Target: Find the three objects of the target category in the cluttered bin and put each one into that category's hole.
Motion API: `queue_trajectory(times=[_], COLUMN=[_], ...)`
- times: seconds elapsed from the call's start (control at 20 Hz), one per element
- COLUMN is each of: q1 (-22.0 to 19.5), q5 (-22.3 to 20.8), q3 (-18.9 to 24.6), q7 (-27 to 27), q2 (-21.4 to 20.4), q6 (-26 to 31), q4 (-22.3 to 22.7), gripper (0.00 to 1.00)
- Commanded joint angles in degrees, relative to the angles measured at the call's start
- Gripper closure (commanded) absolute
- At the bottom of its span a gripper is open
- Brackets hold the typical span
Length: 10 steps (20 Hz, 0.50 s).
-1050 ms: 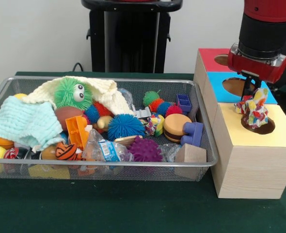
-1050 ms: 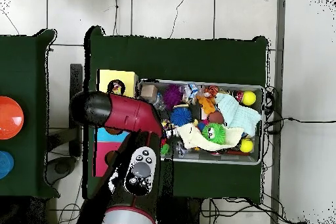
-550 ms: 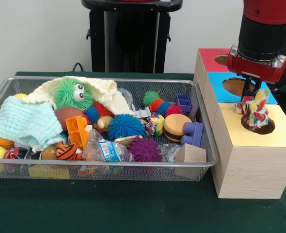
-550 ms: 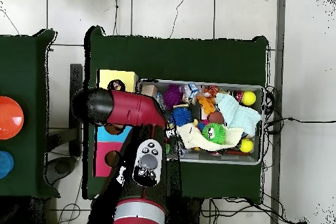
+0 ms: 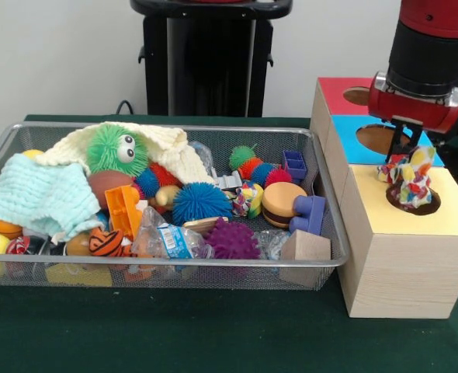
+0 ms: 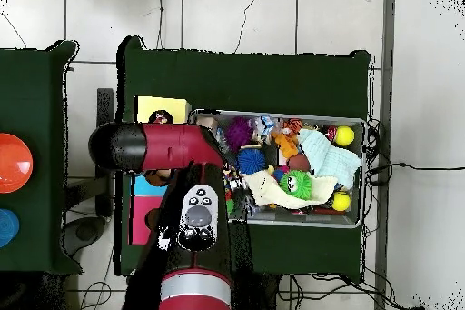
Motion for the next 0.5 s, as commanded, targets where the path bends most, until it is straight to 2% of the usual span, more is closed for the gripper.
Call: queue_trajectory(times=[0.05,0.25,0.5], q1=[-4.9,-5.0,-6.9], q5=[-12.1,-16.0,-16.7], q3=[6.8,7.4,10.4], q7=[-6.4,-4.4,-3.6], q2=[10.2,10.2,9.4], q6=[-28.1,-29.2,-26.1], q4=[-8.7,-9.0,-8.5], gripper=[1.00,1.00,1.00])
